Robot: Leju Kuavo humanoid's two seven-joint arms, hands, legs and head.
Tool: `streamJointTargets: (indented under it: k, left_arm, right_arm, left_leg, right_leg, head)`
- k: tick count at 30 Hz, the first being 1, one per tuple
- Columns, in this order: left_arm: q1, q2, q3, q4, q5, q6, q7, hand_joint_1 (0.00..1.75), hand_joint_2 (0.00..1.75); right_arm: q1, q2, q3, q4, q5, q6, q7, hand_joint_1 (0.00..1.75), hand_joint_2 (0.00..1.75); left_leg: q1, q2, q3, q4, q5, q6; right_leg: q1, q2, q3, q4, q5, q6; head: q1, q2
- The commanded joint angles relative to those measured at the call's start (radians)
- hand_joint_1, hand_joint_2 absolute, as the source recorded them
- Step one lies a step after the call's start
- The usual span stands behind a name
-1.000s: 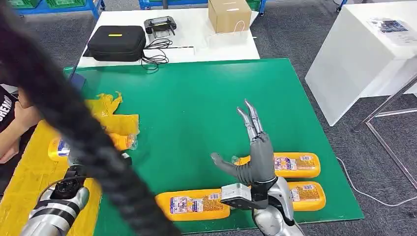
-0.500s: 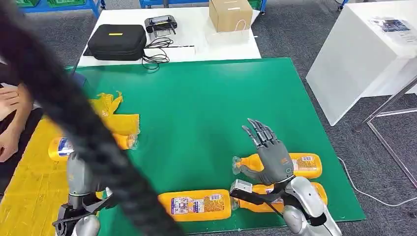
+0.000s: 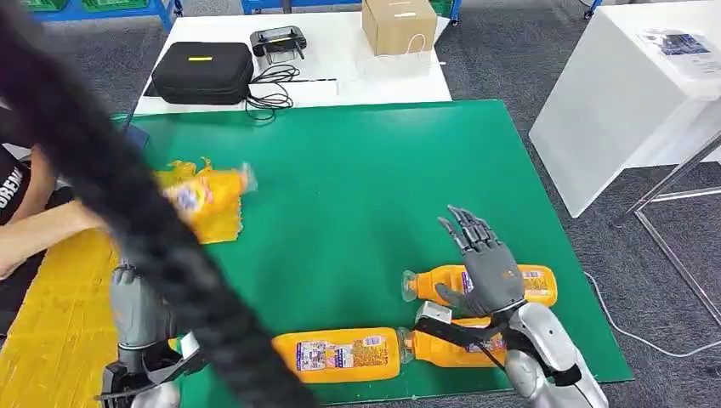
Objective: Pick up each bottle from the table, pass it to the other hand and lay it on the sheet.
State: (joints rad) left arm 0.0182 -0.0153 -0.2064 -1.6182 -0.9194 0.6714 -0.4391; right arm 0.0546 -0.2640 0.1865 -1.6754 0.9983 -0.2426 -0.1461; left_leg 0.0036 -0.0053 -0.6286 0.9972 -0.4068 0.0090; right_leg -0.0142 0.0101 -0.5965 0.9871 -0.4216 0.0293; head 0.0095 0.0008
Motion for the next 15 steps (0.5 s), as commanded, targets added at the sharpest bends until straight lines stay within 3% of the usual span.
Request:
streamJointTargets:
  k: [1, 8, 15]
  left_arm:
    - [-0.01, -0.018, -0.044, 0.026, 0.023, 0.008, 0.01, 0.0, 1.75]
    - [-0.034, -0.018, -0.065, 0.037, 0.117, -0.019, -0.018, 0.0, 1.75]
    - [-0.026, -0.029, -0.041, 0.001, 0.343, -0.15, -0.061, 0.0, 1.75]
  right_arm:
    - [-0.008, -0.041, -0.077, 0.12, -0.004, 0.057, 0.011, 0.0, 1.75]
    - [0.002, -0.113, -0.086, 0.19, -0.035, 0.14, -0.008, 0.0, 1.75]
    - [0.034, -0.14, -0.107, 0.202, -0.05, 0.166, 0.001, 0.0, 1.75]
  left_leg:
    - [0.002, -0.002, 0.005, 0.0, -0.002, 0.0]
    - [0.001, -0.003, 0.005, 0.0, -0.002, 0.0]
    - [0.001, -0.002, 0.005, 0.0, -0.003, 0.0]
  right_leg:
    - [0.002, -0.003, 0.007, -0.002, -0.002, -0.001]
    - [0.002, -0.005, 0.008, -0.003, -0.002, -0.001]
    - [0.002, -0.004, 0.007, -0.002, -0.002, -0.001]
  head:
    - [0.0, 0.0]
    - [0.0, 0.0]
    - [0.0, 0.0]
